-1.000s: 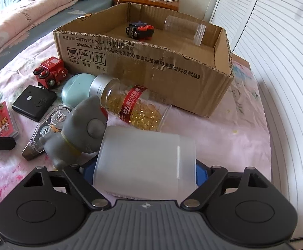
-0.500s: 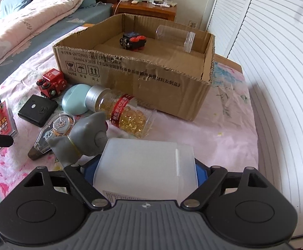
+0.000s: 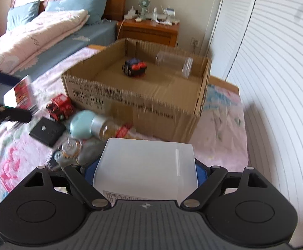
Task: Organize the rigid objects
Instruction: 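Drop the pink card pack into the box with the left while the right carries the container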
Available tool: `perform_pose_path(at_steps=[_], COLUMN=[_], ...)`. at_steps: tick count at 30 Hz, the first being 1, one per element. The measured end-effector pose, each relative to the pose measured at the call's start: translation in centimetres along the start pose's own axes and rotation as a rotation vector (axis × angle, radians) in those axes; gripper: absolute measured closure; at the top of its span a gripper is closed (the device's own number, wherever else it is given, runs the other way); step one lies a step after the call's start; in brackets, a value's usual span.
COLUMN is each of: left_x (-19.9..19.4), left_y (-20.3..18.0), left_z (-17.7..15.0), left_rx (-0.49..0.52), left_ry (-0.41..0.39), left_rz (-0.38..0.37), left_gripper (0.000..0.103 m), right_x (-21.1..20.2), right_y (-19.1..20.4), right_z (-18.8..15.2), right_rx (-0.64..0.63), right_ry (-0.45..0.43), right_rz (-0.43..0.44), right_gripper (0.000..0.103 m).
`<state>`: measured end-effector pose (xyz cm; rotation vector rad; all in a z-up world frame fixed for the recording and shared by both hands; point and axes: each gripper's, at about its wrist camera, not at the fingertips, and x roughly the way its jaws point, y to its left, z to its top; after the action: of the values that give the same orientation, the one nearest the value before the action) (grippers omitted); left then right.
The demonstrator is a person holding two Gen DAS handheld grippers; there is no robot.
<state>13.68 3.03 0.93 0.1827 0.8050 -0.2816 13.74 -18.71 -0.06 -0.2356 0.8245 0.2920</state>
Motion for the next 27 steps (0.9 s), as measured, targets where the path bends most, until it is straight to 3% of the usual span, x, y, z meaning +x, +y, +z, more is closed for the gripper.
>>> perform_pose_path(at_steps=[14,19,27], left_x=[4.7,6.5,5.7], left_y=[0.1,0.2,0.5], left_z=[8.6,8.8,5.4], left_rx=[-0.021,-0.062,-0.087], left_ry=[-0.111,-0.101,-0.060], left_rz=[0.058,0.068,0.036], left_gripper=[0.013,0.007,0.007], right_x=[-0.6,-0.6,-0.4], right_y=[-0.2,-0.2,-0.6], right_z=[3.0,3.3,4.4], right_rx=[-0.005,0.001,0.013], right_ry=[-0.059,-0.056,-0.066], right_rz=[0.003,0.000,-0.004], right_gripper=[0.015,0.015,0.015])
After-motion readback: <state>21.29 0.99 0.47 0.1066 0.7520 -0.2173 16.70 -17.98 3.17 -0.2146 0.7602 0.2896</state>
